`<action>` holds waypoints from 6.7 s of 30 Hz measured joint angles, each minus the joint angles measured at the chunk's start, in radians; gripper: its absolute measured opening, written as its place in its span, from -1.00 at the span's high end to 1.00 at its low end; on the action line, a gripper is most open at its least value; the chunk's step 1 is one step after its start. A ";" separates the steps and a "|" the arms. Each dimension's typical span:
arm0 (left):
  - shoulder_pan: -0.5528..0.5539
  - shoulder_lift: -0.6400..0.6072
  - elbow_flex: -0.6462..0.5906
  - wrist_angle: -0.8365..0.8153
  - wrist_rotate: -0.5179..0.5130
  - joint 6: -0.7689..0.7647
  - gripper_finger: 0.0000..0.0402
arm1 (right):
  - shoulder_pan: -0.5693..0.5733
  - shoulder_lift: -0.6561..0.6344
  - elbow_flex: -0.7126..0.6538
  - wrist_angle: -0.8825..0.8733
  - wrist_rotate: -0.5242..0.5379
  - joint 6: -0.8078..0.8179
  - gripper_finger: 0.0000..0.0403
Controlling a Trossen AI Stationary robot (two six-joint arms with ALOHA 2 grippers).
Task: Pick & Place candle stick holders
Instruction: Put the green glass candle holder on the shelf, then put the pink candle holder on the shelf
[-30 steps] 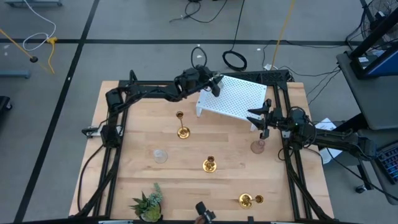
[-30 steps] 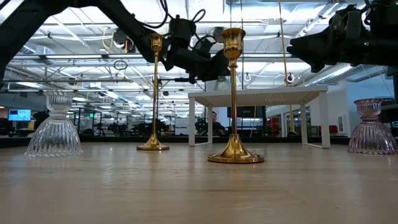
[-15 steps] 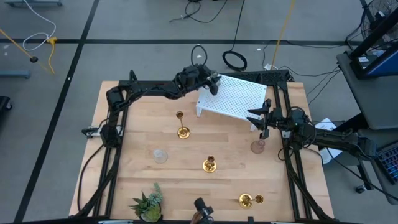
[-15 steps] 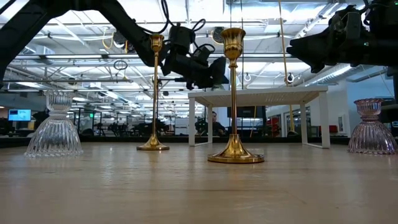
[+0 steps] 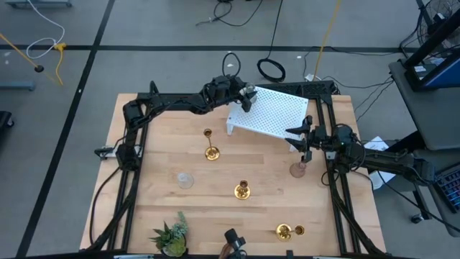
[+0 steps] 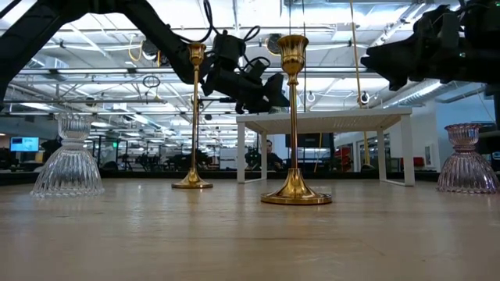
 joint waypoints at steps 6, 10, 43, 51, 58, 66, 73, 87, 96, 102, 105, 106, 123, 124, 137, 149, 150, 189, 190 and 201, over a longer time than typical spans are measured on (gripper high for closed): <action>-0.011 -0.053 -0.001 -0.085 -0.001 0.077 -0.43 | 0.000 0.000 0.000 0.000 -0.110 0.016 -0.04; -0.014 -0.139 -0.001 -0.220 0.000 0.118 -0.44 | 0.000 -0.001 0.000 -0.041 -0.188 0.019 -0.23; -0.195 -0.497 -0.001 -0.645 0.000 0.256 -0.44 | 0.160 0.005 0.000 -0.510 -0.337 -0.294 -0.32; -0.197 -0.497 -0.001 -0.662 0.000 0.255 -0.44 | 0.242 0.005 0.001 -0.441 -0.335 -0.294 -0.23; -0.197 -0.497 -0.001 -0.696 0.000 0.254 -0.44 | 0.282 0.005 0.049 -0.027 -0.317 -0.069 -0.09; -0.197 -0.497 -0.001 -0.704 0.000 0.251 -0.44 | 0.283 0.006 0.103 0.069 -0.357 0.239 0.03; -0.197 -0.497 -0.001 -0.704 0.000 0.251 -0.44 | 0.312 0.019 0.353 -0.340 -0.328 0.180 0.13; -0.197 -0.497 -0.001 -0.726 0.000 0.251 -0.44 | 0.717 0.115 0.581 -0.921 0.153 0.243 0.26; -0.197 -0.497 -0.002 -0.751 0.001 0.216 -0.44 | 0.864 0.165 0.580 -1.245 0.393 0.655 0.26; -0.197 -0.497 -0.002 -0.751 0.000 0.217 -0.44 | 0.911 0.213 0.580 -1.389 0.393 0.904 0.26; -0.197 -0.497 -0.002 -0.750 0.000 0.220 -0.44 | 0.925 0.244 0.580 -1.454 0.390 0.980 0.26; -0.197 -0.497 -0.002 -0.750 0.001 0.220 -0.44 | 0.930 0.253 0.580 -1.473 0.385 1.026 0.26; -0.198 -0.497 -0.002 -0.747 0.001 0.221 -0.44 | 0.938 0.397 0.499 -1.516 0.586 1.030 0.26; -0.198 -0.497 -0.002 -0.748 0.001 0.222 -0.44 | 0.938 0.405 0.487 -1.517 0.601 1.034 0.26; -0.198 -0.497 -0.002 -0.747 0.001 0.227 -0.44 | 0.938 0.440 0.344 -1.230 0.696 0.755 0.26; -0.198 -0.497 -0.002 -0.747 0.001 0.225 -0.44 | 0.938 0.440 0.332 -1.055 0.784 0.583 0.26; -0.198 -0.497 -0.002 -0.747 0.001 0.225 -0.44 | 0.938 0.440 0.332 -1.056 0.818 0.576 0.26; -0.197 -0.497 -0.002 -0.819 0.002 0.170 -0.44 | 0.808 0.511 0.009 0.093 0.993 -0.081 -0.01; -0.197 -0.497 -0.002 -0.819 0.002 0.169 -0.44 | 0.809 0.509 0.010 0.108 0.993 -0.089 -0.02; -0.197 -0.497 -0.002 -0.825 0.002 0.169 -0.44 | 0.808 0.530 0.011 0.103 0.937 0.034 -0.15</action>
